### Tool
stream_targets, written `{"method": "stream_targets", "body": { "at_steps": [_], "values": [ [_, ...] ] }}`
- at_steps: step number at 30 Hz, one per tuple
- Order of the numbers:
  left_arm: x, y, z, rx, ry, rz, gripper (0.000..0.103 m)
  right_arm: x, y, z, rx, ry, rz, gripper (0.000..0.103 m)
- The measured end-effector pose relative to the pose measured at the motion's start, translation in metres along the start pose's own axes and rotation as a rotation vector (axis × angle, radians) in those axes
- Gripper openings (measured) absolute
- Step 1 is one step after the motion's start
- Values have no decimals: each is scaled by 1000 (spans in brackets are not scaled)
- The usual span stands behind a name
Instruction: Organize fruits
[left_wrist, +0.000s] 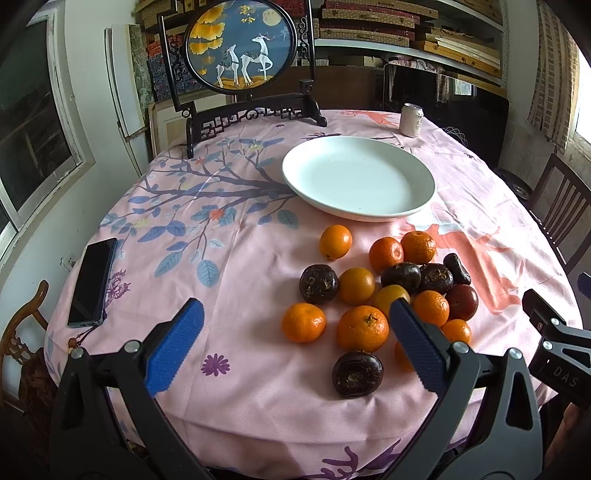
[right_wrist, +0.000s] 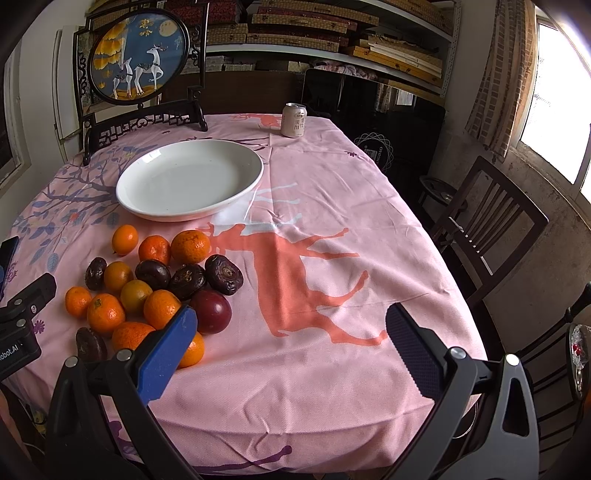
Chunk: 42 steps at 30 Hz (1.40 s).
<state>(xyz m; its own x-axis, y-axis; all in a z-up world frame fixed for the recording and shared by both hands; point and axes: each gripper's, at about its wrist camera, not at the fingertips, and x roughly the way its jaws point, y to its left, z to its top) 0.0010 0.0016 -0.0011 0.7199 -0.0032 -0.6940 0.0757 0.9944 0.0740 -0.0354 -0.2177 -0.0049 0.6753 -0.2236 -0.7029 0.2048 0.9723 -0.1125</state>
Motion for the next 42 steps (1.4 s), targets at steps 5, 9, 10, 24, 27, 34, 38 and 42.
{"method": "stream_targets", "body": {
  "at_steps": [5, 9, 10, 24, 27, 34, 38, 42],
  "values": [
    [0, 0, -1, 1, 1, -5, 101, 0, 0, 0, 0, 0, 0, 102],
    [0, 0, -1, -1, 1, -6, 101, 0, 0, -1, 1, 0, 1, 102],
    [0, 0, -1, -1, 2, -5, 101, 0, 0, -1, 1, 1, 0, 102],
    [0, 1, -1, -2, 4, -6, 101, 0, 1, -1, 1, 1, 1, 102],
    [0, 1, -2, -1, 3, -6, 101, 0, 1, -1, 1, 1, 2, 102],
    [1, 1, -1, -2, 4, -5, 101, 0, 3, -1, 0, 1, 1, 102],
    [1, 1, -1, -1, 2, -6, 101, 0, 3, -1, 0, 1, 1, 102],
    [1, 2, -2, -3, 4, -7, 101, 0, 1, -1, -1, 2, 2, 102]
  ]
}}
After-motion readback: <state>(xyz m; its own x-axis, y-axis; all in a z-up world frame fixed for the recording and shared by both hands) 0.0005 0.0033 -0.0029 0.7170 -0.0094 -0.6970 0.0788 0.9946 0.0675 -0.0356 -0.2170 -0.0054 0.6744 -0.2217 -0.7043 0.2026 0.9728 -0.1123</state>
